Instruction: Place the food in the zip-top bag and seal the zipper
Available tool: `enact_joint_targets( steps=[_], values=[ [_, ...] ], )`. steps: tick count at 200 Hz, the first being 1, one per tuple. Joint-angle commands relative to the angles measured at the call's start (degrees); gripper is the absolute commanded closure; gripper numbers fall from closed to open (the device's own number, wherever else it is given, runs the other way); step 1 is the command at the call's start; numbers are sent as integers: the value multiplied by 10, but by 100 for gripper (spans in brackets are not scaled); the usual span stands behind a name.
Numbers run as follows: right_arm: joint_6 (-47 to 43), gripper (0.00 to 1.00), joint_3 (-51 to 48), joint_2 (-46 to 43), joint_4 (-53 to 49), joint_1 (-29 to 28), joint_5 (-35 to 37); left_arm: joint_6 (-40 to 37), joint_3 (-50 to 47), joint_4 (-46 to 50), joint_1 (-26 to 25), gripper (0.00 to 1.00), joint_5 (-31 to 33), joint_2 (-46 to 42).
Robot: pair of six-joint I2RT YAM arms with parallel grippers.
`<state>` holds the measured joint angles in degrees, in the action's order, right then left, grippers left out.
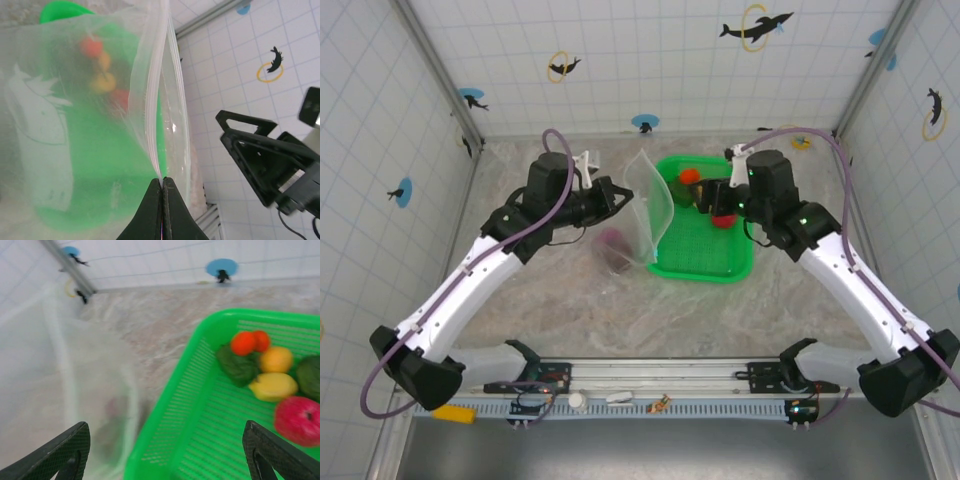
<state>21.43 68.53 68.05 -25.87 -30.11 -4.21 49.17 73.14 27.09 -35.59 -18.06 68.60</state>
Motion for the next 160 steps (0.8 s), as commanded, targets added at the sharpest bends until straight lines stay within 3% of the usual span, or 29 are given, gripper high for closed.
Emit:
enact_joint_targets(
  steps=[1, 57, 110, 160],
  values=[
    [3, 18, -29, 27, 15, 18, 4, -24, -23, 20, -2, 100, 36, -27],
    [-28, 16, 12, 186, -13, 32, 118, -36, -39, 10, -2, 100, 37, -29],
    [-55, 13, 83, 324, -37, 45, 202, -30, -70, -26, 20, 100, -18, -27],
    [-60, 12, 107, 395, -45, 53, 209, -40, -85, -28, 36, 100, -38, -28]
  ],
)
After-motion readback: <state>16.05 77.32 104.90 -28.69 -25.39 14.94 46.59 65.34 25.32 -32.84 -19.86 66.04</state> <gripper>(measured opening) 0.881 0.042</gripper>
